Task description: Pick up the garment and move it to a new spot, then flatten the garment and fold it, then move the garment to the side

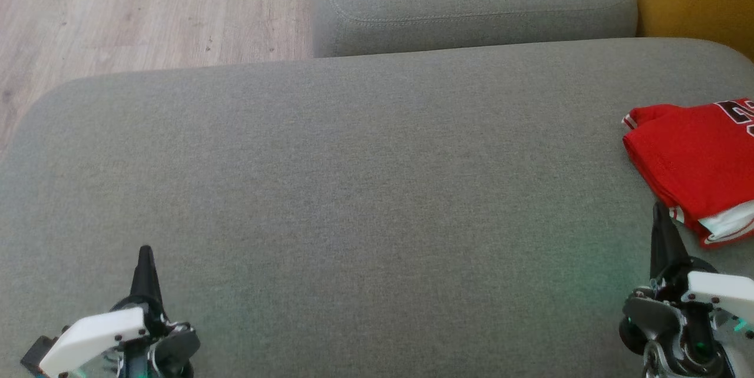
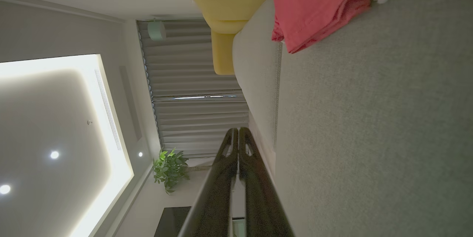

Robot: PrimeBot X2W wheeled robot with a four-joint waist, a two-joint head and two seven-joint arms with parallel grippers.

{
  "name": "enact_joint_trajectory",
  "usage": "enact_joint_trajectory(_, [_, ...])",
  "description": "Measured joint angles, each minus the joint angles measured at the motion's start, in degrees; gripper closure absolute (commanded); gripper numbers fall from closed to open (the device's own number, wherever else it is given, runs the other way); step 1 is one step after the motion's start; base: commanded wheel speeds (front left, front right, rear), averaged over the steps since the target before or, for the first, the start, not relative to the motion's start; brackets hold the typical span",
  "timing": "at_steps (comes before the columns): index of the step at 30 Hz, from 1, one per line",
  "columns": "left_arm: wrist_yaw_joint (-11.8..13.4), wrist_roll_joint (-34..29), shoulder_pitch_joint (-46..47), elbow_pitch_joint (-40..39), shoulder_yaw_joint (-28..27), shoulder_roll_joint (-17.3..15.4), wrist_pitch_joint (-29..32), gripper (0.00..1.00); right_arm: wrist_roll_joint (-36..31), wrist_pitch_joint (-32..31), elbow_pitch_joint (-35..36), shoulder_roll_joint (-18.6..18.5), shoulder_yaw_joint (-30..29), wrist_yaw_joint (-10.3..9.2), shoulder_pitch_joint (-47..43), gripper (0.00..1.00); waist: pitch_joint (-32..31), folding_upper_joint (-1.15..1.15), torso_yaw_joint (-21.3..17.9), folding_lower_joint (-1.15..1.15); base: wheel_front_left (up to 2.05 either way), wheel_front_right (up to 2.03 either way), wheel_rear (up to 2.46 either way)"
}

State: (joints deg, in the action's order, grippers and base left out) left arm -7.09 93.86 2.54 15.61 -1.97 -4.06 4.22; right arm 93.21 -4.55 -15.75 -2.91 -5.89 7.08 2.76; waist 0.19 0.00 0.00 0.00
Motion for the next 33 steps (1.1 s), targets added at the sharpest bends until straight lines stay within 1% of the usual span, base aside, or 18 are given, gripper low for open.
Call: enact_joint_trajectory(33, [0.0,-0.1,0.7,0.0,-1.0,0.5,0.8,1.00,0.0,-0.6,0.0,0.0,-0.4,0.01,0.6,1.00,0.0,0.00,0.0,0.00,0.00,0.00,0.00])
